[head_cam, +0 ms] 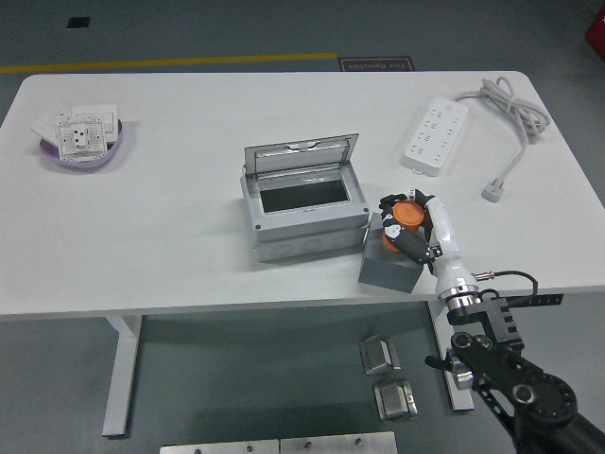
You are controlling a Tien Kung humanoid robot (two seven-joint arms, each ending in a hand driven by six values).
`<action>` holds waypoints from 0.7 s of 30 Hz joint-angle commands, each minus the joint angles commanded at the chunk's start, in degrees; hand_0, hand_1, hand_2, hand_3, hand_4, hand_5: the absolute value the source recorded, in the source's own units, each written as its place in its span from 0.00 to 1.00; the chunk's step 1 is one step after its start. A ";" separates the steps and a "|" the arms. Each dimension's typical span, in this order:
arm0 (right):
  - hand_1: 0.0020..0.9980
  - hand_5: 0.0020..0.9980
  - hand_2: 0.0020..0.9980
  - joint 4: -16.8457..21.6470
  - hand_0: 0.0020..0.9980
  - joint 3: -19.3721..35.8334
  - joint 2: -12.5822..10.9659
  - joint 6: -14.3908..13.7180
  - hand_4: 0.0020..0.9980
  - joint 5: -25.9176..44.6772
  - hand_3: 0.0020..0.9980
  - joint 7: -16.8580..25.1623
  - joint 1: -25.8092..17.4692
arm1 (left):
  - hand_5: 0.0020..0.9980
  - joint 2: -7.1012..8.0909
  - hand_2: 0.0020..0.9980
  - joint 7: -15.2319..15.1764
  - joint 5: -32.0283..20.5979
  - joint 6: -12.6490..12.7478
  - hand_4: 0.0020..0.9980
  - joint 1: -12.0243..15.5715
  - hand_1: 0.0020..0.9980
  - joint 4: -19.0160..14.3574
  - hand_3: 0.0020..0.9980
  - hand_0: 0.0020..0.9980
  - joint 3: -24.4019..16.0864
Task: Pick up the cylinder from the cube,place it in the box,flap close box
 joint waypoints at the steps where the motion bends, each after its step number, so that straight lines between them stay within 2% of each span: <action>1: 0.20 0.00 0.32 0.03 0.40 0.01 0.00 -0.03 0.00 -0.06 0.23 -0.01 0.01 | 0.02 0.00 0.54 0.00 -0.01 0.00 0.49 0.00 0.56 0.00 0.59 0.63 0.00; 9: 0.19 0.00 0.31 0.33 0.40 -0.13 -0.02 -0.62 0.00 -2.32 0.22 -1.08 1.83 | 0.02 0.00 0.54 -0.04 -0.15 -0.08 0.49 0.10 0.56 0.00 0.59 0.63 0.13; 16: 0.19 0.00 0.31 -1.59 0.39 -2.15 -0.04 -0.83 0.00 -5.64 0.22 -3.73 7.33 | 0.02 0.09 0.55 0.09 -0.05 -0.14 0.50 0.00 0.56 0.00 0.60 0.63 0.33; 21: 0.19 0.00 0.31 -4.34 0.40 -5.68 0.50 0.17 0.00 -10.71 0.22 -8.26 12.78 | 0.03 0.25 0.55 0.26 0.27 -0.15 0.51 -0.06 0.56 0.00 0.60 0.63 0.22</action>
